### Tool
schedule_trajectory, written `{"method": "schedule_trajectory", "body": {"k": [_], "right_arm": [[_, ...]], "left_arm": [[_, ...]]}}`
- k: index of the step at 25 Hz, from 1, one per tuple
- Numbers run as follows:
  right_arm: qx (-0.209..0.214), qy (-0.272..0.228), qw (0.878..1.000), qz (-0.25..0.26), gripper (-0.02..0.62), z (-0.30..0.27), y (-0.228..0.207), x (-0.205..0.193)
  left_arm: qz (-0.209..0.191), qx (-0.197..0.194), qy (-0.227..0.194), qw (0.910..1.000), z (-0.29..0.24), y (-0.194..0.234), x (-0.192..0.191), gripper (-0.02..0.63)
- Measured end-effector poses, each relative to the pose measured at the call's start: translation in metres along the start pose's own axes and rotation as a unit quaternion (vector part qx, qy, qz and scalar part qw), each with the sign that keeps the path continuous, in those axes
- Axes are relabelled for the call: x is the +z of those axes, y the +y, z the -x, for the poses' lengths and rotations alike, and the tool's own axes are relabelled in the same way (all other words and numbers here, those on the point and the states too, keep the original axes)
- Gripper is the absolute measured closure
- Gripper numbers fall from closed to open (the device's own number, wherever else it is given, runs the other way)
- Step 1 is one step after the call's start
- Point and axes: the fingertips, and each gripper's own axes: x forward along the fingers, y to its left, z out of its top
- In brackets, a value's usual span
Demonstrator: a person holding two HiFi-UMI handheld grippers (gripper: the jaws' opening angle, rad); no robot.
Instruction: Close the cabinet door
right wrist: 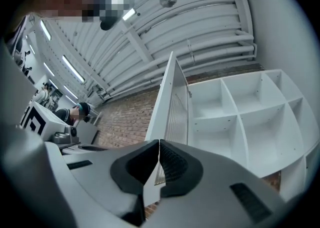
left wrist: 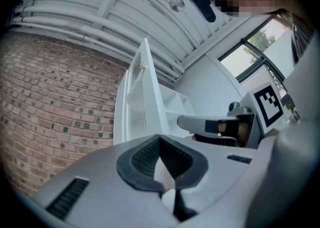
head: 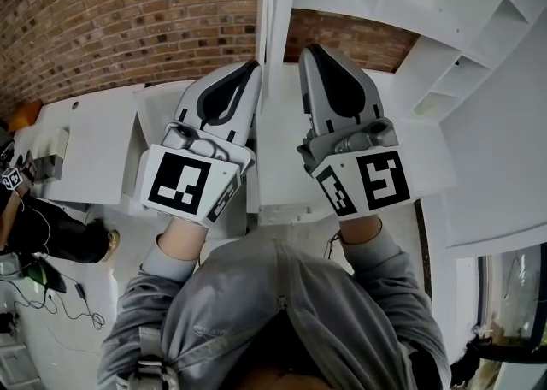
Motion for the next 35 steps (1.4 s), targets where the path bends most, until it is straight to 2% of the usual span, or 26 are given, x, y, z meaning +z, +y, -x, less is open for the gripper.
{"method": "schedule_trajectory", "body": {"k": [9, 17, 26, 27, 30, 35], "right_arm": [[0.007, -0.025, 1.0, 0.018, 0.566, -0.011, -0.001, 0.031], [0.019, -0.022, 0.999, 0.02, 0.566, -0.021, 0.003, 0.04], [0.044, -0.016, 0.999, -0.012, 0.562, -0.033, 0.004, 0.046], [0.045, -0.015, 0.999, -0.01, 0.554, -0.034, 0.005, 0.047], [0.046, -0.008, 0.999, -0.001, 0.477, -0.037, 0.006, 0.047], [0.045, 0.004, 0.999, 0.009, 0.451, -0.045, 0.007, 0.042]], "left_arm": [[-0.02, -0.009, -0.021, 0.9995, -0.01, 0.002, 0.025, 0.6], [-0.025, -0.012, -0.031, 0.9991, -0.016, 0.004, 0.036, 0.6], [-0.032, -0.006, -0.037, 0.9988, -0.019, 0.008, 0.042, 0.6], [-0.032, -0.005, -0.038, 0.9988, -0.019, 0.009, 0.043, 0.6], [-0.031, -0.002, -0.039, 0.9987, -0.018, 0.011, 0.044, 0.6], [-0.028, -0.002, -0.038, 0.9989, -0.02, 0.013, 0.041, 0.6]]}}
